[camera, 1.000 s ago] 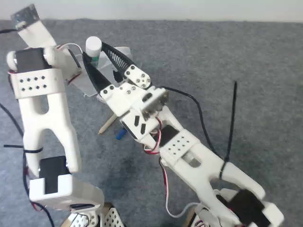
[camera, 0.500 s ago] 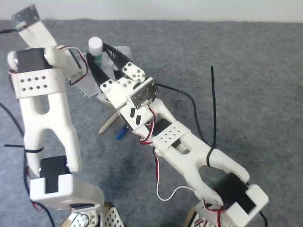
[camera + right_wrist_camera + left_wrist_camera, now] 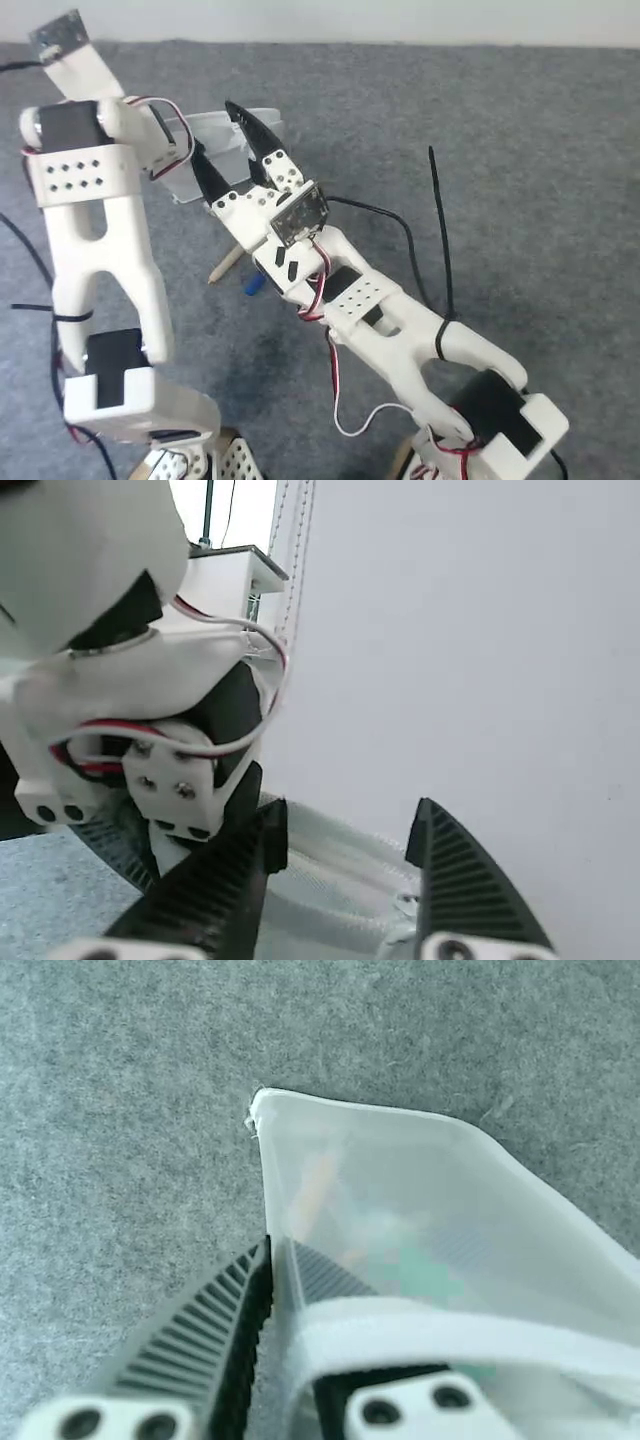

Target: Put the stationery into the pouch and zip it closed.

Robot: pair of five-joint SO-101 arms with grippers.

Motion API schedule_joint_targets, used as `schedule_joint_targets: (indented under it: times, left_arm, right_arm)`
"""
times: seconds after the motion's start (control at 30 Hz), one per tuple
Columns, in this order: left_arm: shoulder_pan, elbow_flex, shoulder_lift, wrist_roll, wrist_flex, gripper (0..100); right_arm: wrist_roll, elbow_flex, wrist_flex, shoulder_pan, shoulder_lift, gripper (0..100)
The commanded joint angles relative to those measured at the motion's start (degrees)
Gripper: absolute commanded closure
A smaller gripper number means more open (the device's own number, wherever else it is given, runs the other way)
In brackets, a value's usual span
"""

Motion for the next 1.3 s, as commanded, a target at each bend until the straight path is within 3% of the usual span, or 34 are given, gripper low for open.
schedule_joint_targets:
  times: [0.0,0.4,0.63,0.93,1.27]
  left_arm:
    - [-0.09,-0.48,-0.35,0.35,-0.26,99]
    - [-0.18,-0.48,-0.35,0.35,-0.35,99]
    - [-0.35,-0.48,-0.35,0.35,-0.26,99]
    - [-0.44,-0.48,-0.35,0.35,-0.44,99]
    - [-1.41,-0.48,-0.97,0.53,-0.09,99]
  right_arm:
    - [0.79,0.97,-0.40,-0.04,-3.03,83.5]
    - [0.70,10.29,0.31,-0.04,-15.78,83.5]
    - [0.26,10.73,14.02,0.84,-22.64,83.3]
    - [-7.12,9.14,37.05,3.38,-35.38,83.2]
    - [-9.32,9.41,47.78,4.97,-38.11,83.2]
